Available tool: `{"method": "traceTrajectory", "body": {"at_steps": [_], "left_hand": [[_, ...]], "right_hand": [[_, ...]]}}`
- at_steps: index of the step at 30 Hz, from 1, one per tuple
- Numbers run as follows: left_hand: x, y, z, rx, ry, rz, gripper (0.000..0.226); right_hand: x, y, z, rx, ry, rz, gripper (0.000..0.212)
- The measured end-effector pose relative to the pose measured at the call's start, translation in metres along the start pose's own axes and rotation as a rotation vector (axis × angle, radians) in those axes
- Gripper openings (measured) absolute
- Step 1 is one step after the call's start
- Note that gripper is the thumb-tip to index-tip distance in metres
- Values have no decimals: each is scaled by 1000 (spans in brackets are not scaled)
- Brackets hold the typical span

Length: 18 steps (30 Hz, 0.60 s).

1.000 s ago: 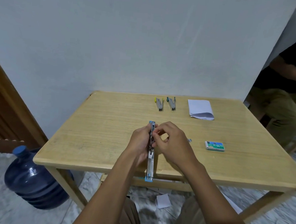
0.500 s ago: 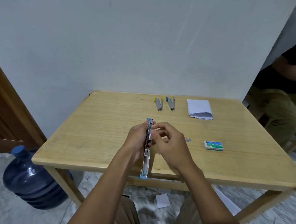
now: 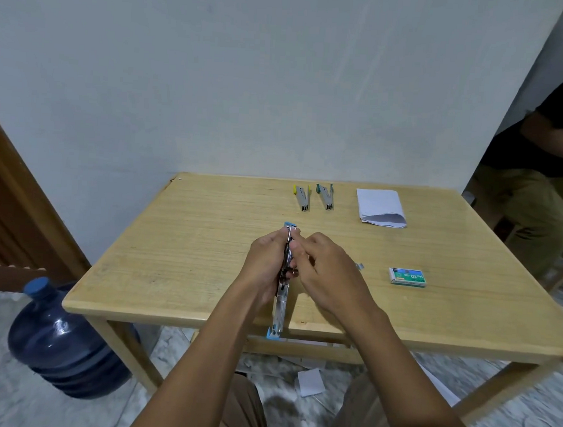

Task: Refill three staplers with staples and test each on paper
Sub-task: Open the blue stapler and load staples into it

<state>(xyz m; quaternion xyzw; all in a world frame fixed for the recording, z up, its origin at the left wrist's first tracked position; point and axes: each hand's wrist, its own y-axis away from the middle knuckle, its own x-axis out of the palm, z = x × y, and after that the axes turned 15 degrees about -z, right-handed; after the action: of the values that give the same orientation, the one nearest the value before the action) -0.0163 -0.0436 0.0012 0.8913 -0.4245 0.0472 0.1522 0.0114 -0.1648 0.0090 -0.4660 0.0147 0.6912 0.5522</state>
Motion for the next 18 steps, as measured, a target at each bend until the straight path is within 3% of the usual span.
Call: {"method": "traceTrajectory", "body": {"at_steps": [7,12,18], "left_hand": [[1,0,0,7,-6,-39,30],[3,1,1,73,-50,-23,38],[3,-1,3,153,-84,-48,38]], "right_hand": [[5,0,-2,81,-97,-18,40],[9,-3,-4,192,-304,-149,36],[12,-3,-2,250,-302,-89,48]]}}
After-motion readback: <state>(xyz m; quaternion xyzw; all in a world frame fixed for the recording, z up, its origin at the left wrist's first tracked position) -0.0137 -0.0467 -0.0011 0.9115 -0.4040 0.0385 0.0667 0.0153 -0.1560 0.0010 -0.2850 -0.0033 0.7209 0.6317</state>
